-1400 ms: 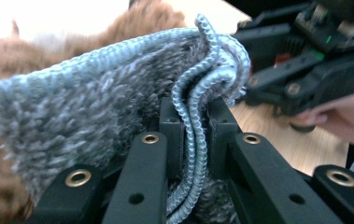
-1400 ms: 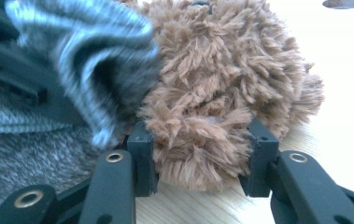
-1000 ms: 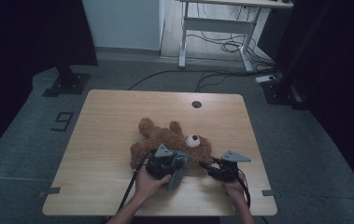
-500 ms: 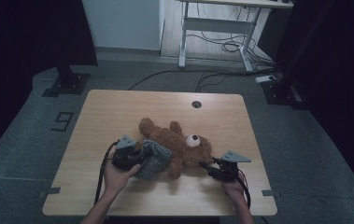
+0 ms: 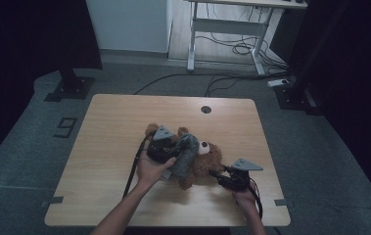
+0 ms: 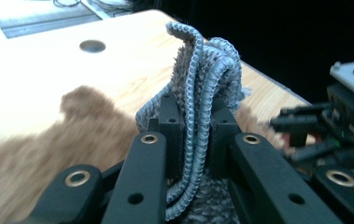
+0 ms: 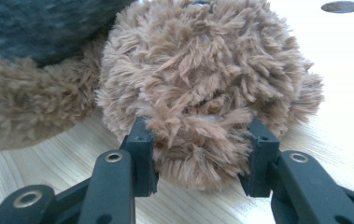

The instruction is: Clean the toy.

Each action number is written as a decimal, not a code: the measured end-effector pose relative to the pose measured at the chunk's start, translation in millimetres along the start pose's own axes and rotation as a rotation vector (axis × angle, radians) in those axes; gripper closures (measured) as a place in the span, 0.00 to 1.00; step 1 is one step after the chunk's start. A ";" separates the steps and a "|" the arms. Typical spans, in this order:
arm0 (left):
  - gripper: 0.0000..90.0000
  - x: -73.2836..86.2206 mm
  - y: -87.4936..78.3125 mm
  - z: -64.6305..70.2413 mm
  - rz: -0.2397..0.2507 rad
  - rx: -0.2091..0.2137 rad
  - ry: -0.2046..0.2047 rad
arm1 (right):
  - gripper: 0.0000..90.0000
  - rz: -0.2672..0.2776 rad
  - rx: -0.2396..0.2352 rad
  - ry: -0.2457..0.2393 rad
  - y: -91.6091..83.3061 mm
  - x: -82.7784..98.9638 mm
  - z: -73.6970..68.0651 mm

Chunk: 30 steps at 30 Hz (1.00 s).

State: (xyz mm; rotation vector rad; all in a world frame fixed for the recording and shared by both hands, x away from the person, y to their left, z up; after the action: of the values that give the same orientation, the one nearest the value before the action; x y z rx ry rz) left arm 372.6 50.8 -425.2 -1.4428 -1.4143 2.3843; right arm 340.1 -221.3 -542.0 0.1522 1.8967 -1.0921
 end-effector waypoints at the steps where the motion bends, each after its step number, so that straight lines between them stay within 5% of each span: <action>1: 0.88 -5.3 4.8 2.6 0.001 -0.003 0.001 | 0.62 -0.001 -0.001 -0.001 -0.1 0.1 0.2; 4: 0.88 -10.3 21.5 6.4 -0.040 -0.016 0.009 | 0.62 0.000 -0.002 -0.002 0.0 0.4 0.3; 6: 0.88 -4.2 43.8 6.6 -0.112 -0.039 0.011 | 0.62 -0.001 -0.001 -0.005 0.1 0.4 0.7; 9: 0.88 0.9 46.7 1.4 -0.117 -0.034 -0.002 | 0.62 -0.004 -0.004 0.001 0.4 1.1 1.0; 22: 0.88 27.0 2.7 -39.1 -0.104 -0.211 -0.024 | 0.62 -0.003 -0.004 0.001 0.4 1.2 0.5; 30: 0.88 66.2 -13.5 -93.2 -0.128 -0.243 -0.175 | 0.62 -0.005 -0.006 0.001 0.5 1.4 0.4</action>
State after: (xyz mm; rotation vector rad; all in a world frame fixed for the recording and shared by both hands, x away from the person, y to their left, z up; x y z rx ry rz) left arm 395.6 150.8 -477.2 -1.1636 -1.8330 2.3758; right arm 339.9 -221.7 -543.5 0.1444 1.9018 -1.0892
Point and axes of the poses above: each handheld gripper's, and its own axes: y roughly forward along the jaws, x roughly out of its underside, z roughly to its right, the point moved 1 cm from there along y, roughly forward along the jaws, and after that the axes turned 15 degrees about -z, right-handed, at the moved point
